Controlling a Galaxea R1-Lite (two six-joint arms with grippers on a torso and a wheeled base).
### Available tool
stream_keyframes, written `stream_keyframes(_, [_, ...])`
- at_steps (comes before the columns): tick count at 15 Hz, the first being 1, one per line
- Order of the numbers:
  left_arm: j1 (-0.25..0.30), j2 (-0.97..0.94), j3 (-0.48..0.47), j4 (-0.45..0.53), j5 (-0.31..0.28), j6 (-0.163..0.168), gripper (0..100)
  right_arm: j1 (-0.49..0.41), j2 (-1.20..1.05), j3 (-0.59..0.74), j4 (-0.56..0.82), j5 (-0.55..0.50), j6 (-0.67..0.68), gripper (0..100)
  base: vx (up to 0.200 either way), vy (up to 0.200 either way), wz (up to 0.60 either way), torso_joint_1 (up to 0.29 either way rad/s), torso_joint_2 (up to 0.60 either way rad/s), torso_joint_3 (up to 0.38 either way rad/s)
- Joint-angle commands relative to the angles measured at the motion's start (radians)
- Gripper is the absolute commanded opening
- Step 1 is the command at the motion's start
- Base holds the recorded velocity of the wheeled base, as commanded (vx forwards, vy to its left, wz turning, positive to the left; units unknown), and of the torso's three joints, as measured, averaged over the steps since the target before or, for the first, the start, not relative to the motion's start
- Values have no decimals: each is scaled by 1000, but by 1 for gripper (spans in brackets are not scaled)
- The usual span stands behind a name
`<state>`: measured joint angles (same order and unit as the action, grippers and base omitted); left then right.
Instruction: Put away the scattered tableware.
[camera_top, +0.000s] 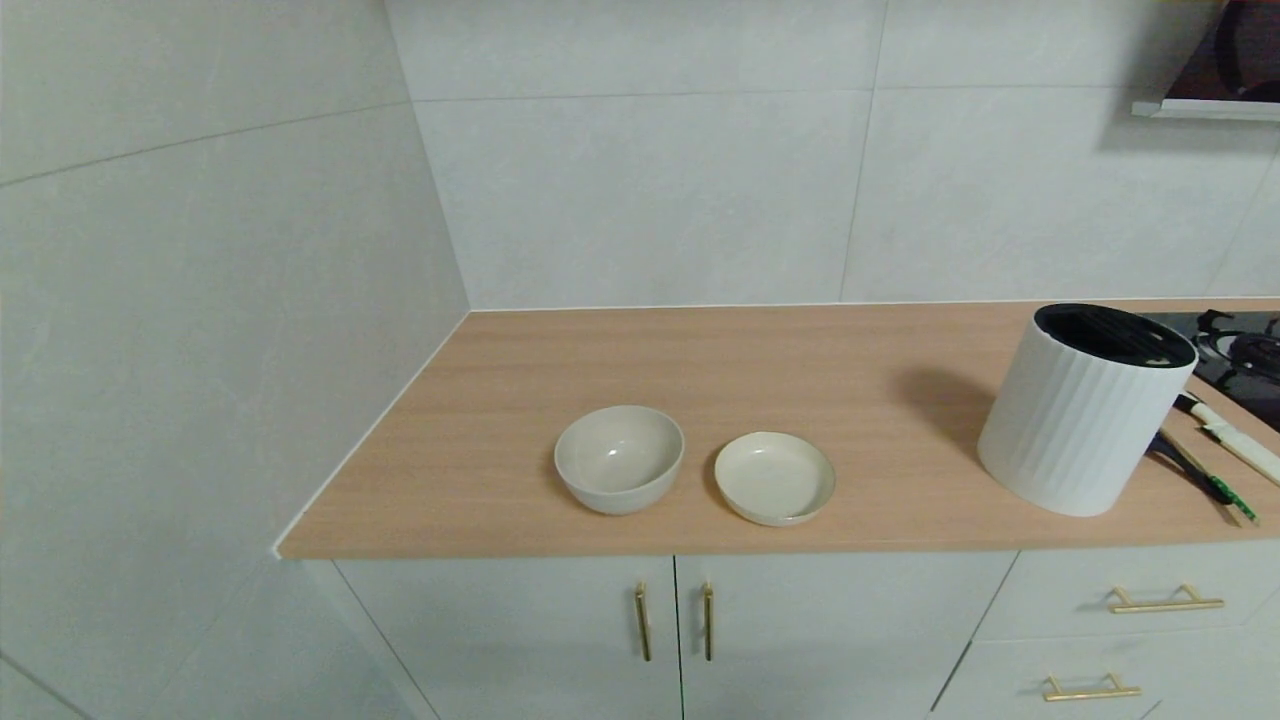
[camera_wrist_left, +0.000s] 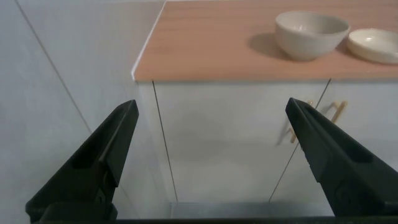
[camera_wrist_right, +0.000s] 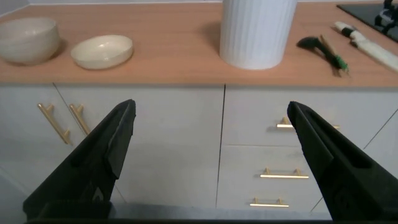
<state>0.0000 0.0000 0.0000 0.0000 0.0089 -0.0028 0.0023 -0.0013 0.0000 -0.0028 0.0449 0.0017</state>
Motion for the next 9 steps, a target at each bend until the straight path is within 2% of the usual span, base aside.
stream_keyframes(1, [0,0,0,0,0,0,100,-1,1,0,0,0,0,100,0,0,0,-246,554,310])
stream_keyframes(9, [0,0,0,0,0,0,100,-1,1,0,0,0,0,100,0,0,0,-234,539,296])
